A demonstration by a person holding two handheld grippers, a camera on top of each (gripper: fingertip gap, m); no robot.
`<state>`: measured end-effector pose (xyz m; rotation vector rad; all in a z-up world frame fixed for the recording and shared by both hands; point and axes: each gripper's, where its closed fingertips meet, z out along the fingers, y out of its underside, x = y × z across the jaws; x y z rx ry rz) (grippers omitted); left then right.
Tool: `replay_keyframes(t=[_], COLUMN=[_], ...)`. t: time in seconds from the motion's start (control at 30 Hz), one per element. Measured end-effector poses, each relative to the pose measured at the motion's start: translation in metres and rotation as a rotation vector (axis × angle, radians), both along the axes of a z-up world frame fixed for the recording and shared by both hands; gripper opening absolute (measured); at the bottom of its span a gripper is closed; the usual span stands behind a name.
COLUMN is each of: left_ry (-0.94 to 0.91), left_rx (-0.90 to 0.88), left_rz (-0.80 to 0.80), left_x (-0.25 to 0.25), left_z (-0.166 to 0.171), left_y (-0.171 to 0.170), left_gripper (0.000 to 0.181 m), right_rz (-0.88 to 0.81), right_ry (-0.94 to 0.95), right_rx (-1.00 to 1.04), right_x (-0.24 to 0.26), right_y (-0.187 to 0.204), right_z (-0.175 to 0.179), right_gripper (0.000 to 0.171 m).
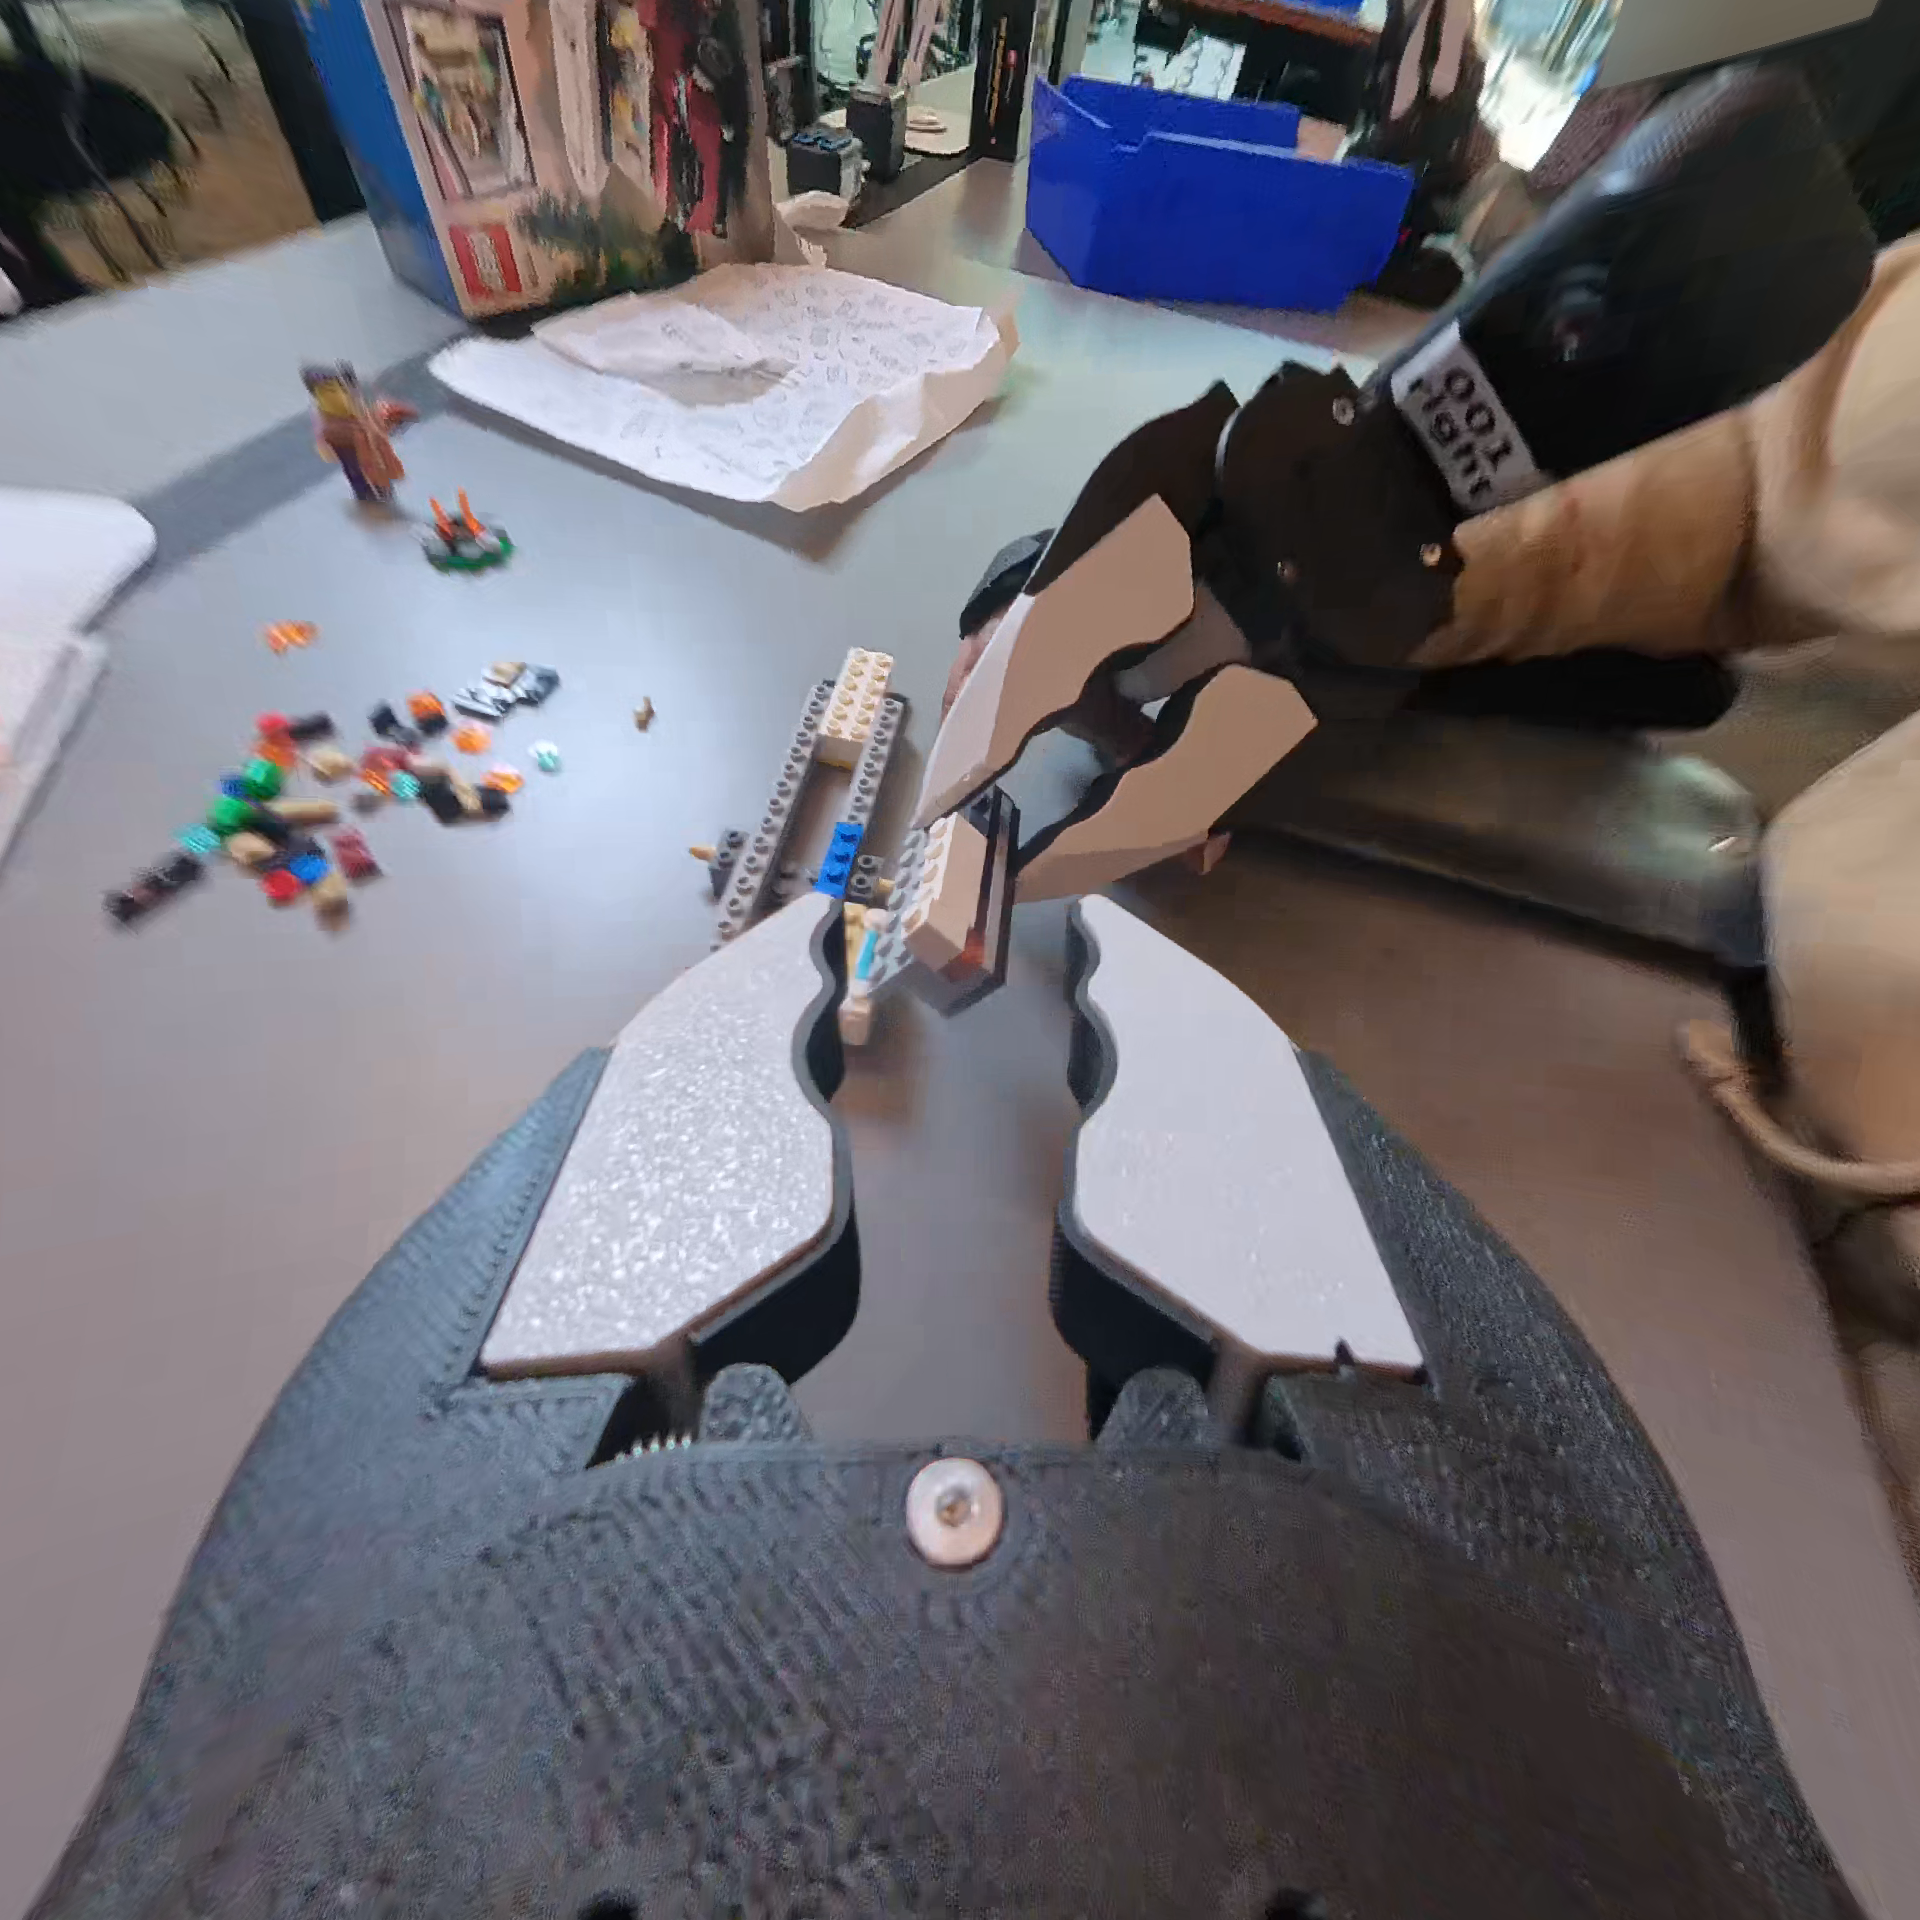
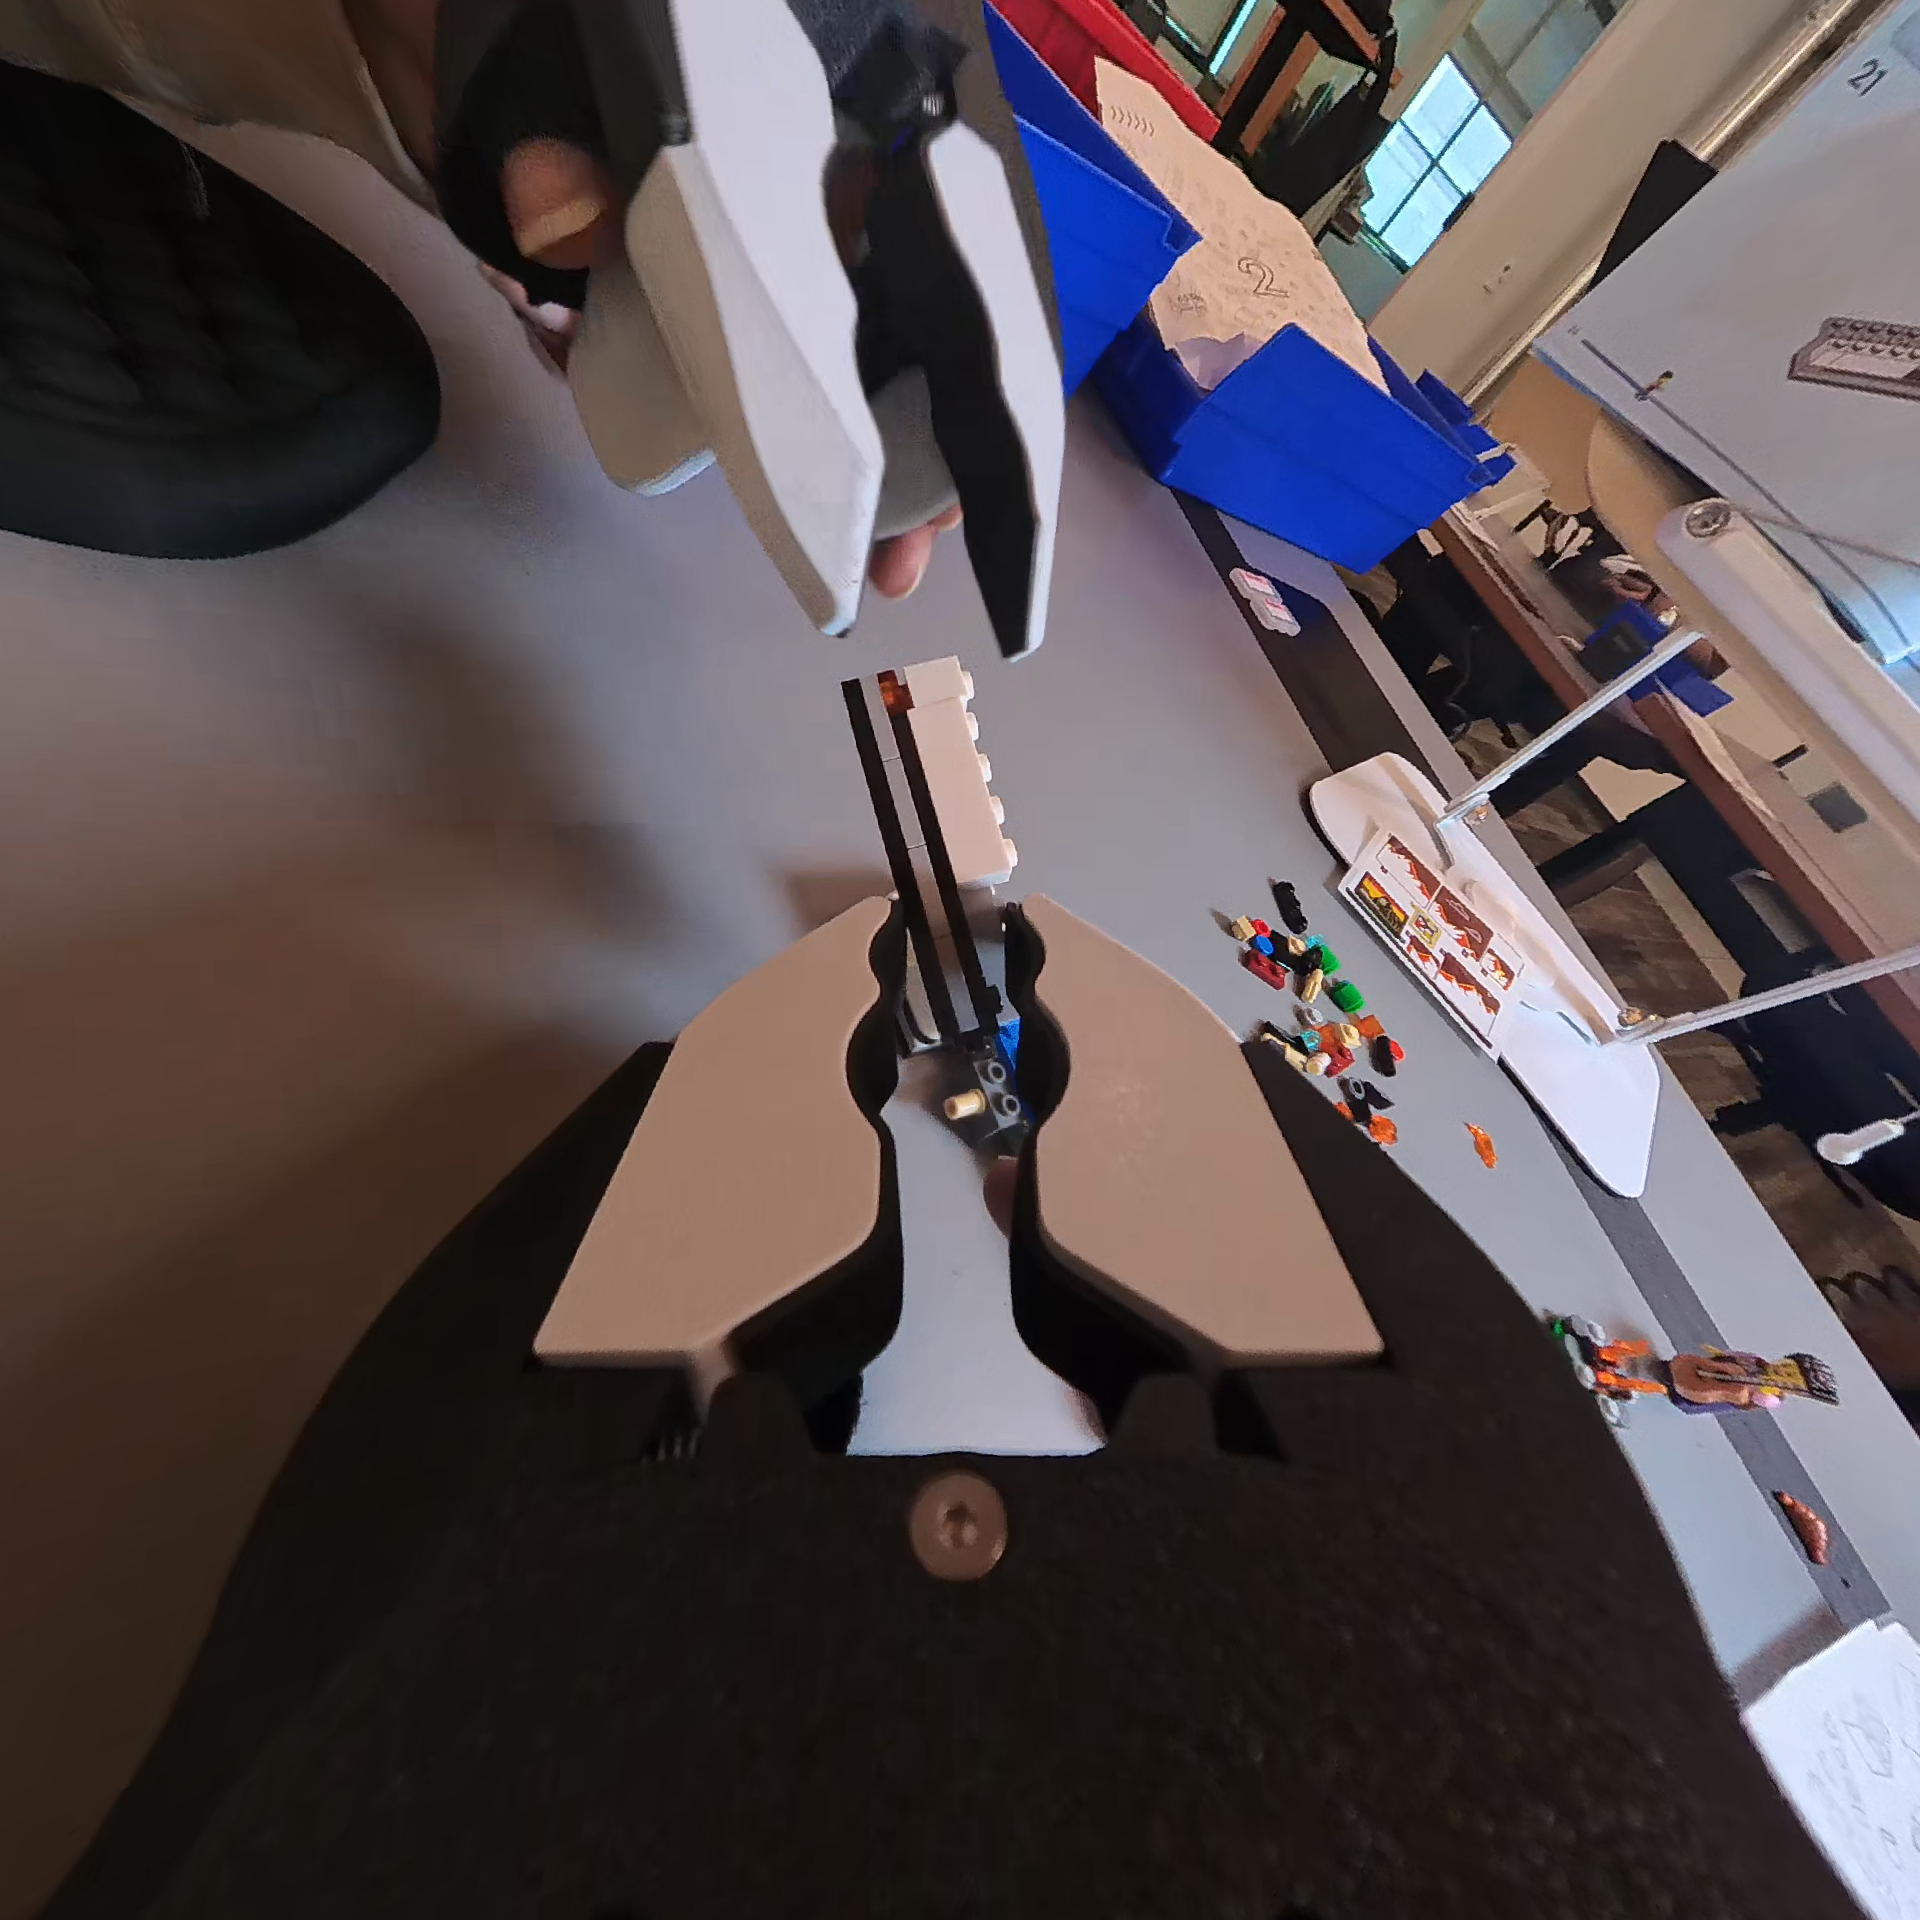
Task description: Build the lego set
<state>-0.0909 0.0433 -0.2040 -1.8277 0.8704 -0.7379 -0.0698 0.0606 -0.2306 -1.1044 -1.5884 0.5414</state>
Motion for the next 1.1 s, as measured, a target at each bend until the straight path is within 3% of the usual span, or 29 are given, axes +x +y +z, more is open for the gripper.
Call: replay_keyframes(t=[0.1, 0.23, 0.53, 1.1], left_ry=[0.171, 0.291, 0.481, 0.593], left_rx=[0.236, 0.343, 0.479, 0.545], left_rz=[0.014, 0.008, -0.015, -0.065], left_x=[-0.001, 0.002, 0.004, 0.009], left_z=[0.007, 0.002, -0.010, -0.021], left_y=[0.001, -0.001, -0.001, -0.006], left_gripper=[0.042, 0.042, 0.040, 0.025], right_rz=[0.018, 0.046, 0.067, 0.097], right_ry=[0.002, 0.010, 0.012, -0.028], right_rx=[-0.002, -0.040, -0.098, -0.113], right_x=[0.002, 0.004, 0.003, 0.003], right_y=[0.000, -0.004, -0.008, -0.014], right_z=[0.003, 0.005, 0.005, -0.003], right_gripper=[0.018, 0.018, 0.018, 0.018])
